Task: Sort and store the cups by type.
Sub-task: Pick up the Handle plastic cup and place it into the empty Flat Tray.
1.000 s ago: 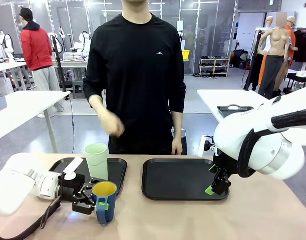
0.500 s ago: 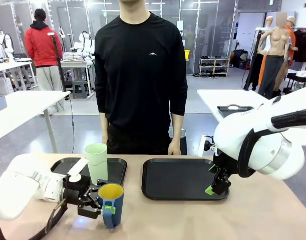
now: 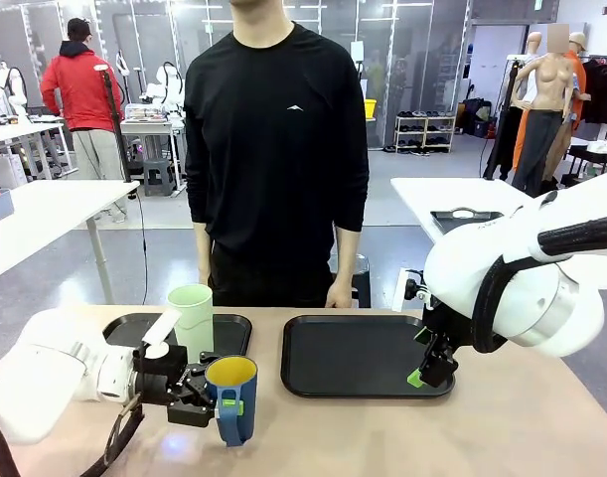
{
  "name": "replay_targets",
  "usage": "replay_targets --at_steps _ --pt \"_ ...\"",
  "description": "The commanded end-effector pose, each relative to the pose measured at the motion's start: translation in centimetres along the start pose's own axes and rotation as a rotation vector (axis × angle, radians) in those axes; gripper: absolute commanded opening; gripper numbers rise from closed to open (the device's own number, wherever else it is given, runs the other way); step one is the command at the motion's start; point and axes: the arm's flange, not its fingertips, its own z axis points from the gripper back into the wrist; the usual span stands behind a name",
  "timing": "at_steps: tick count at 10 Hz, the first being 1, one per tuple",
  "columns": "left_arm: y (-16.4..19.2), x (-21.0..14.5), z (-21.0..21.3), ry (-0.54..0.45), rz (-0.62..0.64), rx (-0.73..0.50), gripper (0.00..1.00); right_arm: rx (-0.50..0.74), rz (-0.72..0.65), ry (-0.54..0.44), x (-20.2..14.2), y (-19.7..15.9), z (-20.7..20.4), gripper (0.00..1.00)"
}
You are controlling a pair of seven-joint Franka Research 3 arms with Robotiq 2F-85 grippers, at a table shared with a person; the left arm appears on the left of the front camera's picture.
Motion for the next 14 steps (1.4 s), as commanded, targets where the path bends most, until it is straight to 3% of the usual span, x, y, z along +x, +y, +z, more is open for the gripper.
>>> replay_targets --at_steps 1,2,3,6,8,14 --pt "0.0 -0.2 0.4 0.006 -0.002 -0.004 0.11 -0.01 0.006 -0.021 -0.1 0.0 -0.3 1.0" --pt "0.0 -0.2 0.4 0.006 -0.002 -0.004 0.11 -0.01 0.006 -0.021 -0.1 0.0 -0.3 1.0" --pt "0.0 -0.1 0.1 0.001 0.002 0.002 0.78 -0.01 0.006 -0.021 -0.1 0.0 -0.3 1.0" --pt "1.0 -1.4 -3.2 -0.065 0.023 -0.05 0.78 -0.01 0.006 -0.021 -0.1 0.0 -0.3 1.0" --pt "1.5 -1.7 -5.1 -0.075 0.02 -0.019 0.78 -0.01 0.006 -0.021 -0.1 0.0 -0.3 1.0" --pt "3.4 0.5 -12.8 -0.142 -0.089 0.037 0.78 -0.01 0.006 -0.021 -0.1 0.0 -0.3 1.0"
